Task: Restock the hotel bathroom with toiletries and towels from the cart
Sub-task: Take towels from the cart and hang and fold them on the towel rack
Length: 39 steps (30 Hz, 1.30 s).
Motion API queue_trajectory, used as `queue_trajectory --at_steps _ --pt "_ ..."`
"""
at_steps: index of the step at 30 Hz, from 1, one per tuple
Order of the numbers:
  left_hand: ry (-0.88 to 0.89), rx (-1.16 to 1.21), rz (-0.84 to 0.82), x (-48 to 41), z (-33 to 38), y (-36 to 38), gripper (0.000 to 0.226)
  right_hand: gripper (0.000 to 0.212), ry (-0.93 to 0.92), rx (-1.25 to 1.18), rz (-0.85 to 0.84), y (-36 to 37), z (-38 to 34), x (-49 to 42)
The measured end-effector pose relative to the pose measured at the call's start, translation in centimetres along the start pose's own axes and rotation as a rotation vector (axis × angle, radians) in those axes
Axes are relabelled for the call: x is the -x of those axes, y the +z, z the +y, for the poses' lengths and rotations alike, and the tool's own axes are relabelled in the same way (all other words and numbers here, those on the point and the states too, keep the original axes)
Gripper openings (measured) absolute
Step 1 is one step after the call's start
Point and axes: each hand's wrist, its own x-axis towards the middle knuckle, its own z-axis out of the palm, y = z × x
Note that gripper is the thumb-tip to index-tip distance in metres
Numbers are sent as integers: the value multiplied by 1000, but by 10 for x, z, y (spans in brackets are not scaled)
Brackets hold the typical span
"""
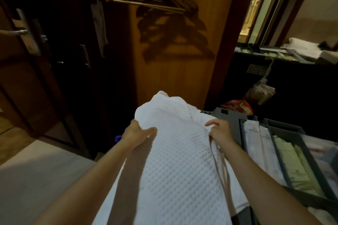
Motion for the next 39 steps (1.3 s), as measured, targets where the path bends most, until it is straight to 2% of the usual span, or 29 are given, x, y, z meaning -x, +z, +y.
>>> queue_trajectory --at_steps 2,3,7,10,13,15,17,20,23,26,29,32,36,39 --pt "-67 137 -60 -5 -6 -10 50 38 87 -79 49 -9 14 6" --pt "-103 174 -95 -5 -10 -13 46 34 117 -113 44 -13 17 7" --pt "-127 338 -271 1 -8 -23 50 18 171 -198 -152 -13 -3 12" --pt "-51 501 -416 9 6 -24 54 39 137 -47 -274 -8 -13 17" --pt "-37 549 -536 11 13 -21 76 60 164 -89 -301 -7 -12 23" --pt "-10 561 -562 10 18 -23 84 63 154 -117 -316 -10 -14 25" --pt "9 580 -506 6 26 -26 82 63 136 -145 -300 -16 -18 25" --pt "49 588 -407 3 37 -26 66 56 92 -239 -217 -32 -20 22" --pt "68 475 -275 4 39 -18 63 54 41 -334 -161 -44 -20 23" --pt "123 318 -120 7 30 -5 64 54 114 -449 -128 -44 -17 31" --pt "244 109 60 17 22 9 62 60 252 -545 -269 -37 -9 44" --pt "286 -130 150 31 13 20 63 66 232 -480 -341 -32 -3 53" --pt "162 -119 171 42 -12 8 50 69 74 -301 -455 -31 -3 62" --pt "87 -109 101 48 -34 -13 30 58 -9 -257 -573 -26 -4 72"
